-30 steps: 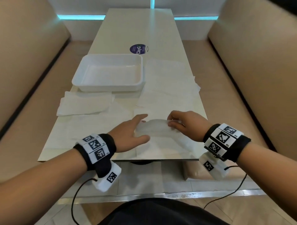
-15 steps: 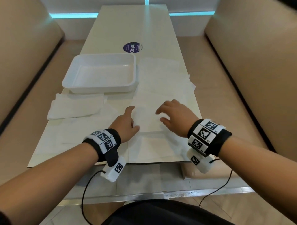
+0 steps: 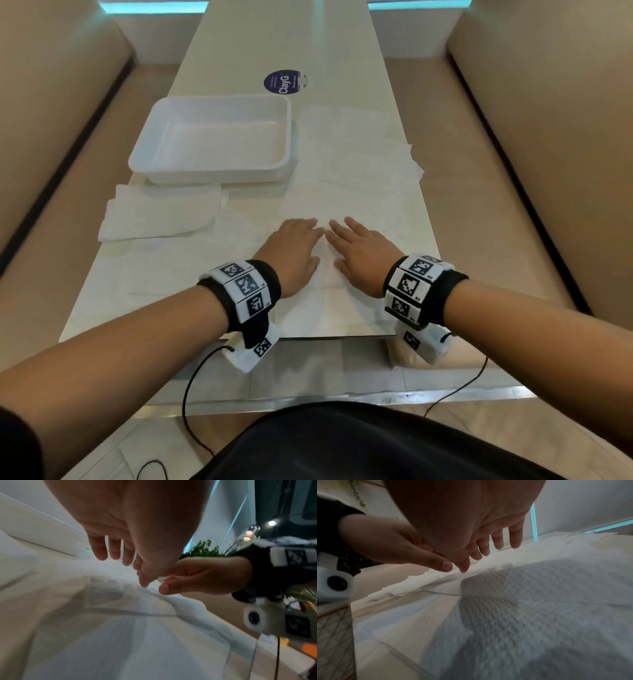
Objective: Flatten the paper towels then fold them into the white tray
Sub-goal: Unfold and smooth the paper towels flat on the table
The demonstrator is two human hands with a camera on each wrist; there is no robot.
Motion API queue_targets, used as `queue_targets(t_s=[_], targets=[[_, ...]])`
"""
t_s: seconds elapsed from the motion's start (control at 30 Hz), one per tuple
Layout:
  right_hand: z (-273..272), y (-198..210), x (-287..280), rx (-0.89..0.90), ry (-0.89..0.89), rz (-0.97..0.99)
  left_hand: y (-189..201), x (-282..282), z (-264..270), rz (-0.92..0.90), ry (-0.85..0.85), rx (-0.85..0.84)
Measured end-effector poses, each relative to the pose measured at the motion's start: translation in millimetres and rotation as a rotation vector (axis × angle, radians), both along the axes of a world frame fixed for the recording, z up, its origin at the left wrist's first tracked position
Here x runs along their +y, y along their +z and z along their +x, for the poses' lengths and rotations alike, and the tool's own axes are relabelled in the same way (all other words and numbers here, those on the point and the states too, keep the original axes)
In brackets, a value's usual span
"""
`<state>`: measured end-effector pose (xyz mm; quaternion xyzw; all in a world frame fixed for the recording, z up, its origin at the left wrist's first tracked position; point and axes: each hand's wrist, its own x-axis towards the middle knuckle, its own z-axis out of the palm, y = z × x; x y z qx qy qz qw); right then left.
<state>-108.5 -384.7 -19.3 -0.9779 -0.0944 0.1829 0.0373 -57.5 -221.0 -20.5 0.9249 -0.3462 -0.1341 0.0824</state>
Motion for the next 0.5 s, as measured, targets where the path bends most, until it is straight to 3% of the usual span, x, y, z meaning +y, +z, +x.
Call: queue_targets(t_s=[0.13,0.3,0.5], targets=[[3,-8,-1,0.128,0.014,-0.106,-17,-8,-3,0.201,-0.096,0.15],[-7,-16,-19,0.156,0.025,-0.126,-23,4,-4,0.35,-0.088,0.131],[-14,-7,-51,0.038,-0.082,-0.04,-10,16,1,0.296,-0.001,0.133]])
